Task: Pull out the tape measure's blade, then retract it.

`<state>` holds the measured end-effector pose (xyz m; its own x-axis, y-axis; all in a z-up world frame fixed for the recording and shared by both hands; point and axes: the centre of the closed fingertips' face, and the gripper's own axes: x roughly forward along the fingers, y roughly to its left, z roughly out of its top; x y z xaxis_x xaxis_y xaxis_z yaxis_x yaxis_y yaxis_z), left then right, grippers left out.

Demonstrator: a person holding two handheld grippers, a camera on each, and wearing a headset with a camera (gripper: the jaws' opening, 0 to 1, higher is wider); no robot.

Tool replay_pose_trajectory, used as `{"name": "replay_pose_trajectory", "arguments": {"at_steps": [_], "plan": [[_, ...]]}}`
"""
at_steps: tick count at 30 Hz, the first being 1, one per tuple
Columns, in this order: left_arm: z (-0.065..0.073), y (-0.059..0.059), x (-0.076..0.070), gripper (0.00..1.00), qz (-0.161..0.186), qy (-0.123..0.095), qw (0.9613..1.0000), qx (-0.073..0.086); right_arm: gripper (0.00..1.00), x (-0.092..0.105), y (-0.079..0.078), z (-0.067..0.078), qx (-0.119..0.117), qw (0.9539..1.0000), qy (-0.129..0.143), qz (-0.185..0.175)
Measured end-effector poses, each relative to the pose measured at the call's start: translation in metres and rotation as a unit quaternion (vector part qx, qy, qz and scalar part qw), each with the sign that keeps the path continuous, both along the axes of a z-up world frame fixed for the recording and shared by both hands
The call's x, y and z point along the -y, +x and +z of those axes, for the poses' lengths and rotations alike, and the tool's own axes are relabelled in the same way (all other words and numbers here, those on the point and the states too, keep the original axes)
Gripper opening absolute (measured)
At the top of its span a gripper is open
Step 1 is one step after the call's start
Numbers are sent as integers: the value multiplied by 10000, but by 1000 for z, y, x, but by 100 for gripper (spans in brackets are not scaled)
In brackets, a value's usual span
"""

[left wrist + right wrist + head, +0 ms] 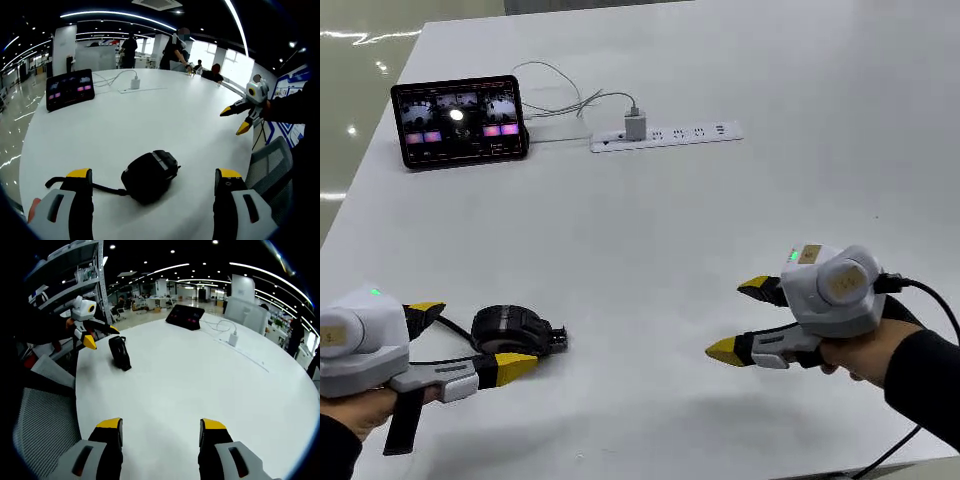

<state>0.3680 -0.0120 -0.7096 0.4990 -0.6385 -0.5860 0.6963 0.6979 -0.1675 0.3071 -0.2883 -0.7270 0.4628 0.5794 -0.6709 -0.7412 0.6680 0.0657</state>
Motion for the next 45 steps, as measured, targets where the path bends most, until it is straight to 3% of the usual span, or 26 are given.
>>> {"name": "replay_pose_trajectory", "arguments": {"at_steps": [9,14,22,33,40,45], "plan": [[2,-2,-16,99,-43,149,9999,71,66,39,-17,-3,6,9997,-25,-228],[2,-8,-18,99,-149,134,9998,12,71,57,-25,-8,21,9994,-258,-224],[-1,-16,-21,99,-381,276,9989,1,83,78,-30,2,81,9989,-246,-395],[9,-10,-30,99,-291,343,9988,195,99,92,-44,-4,-105,9981,-155,-594],[9,-12,-32,99,-285,304,9989,191,99,93,-43,1,-38,9981,-104,-599],[4,-19,-32,99,-355,273,9990,6,99,91,-46,1,-93,9986,-87,-508]]}}
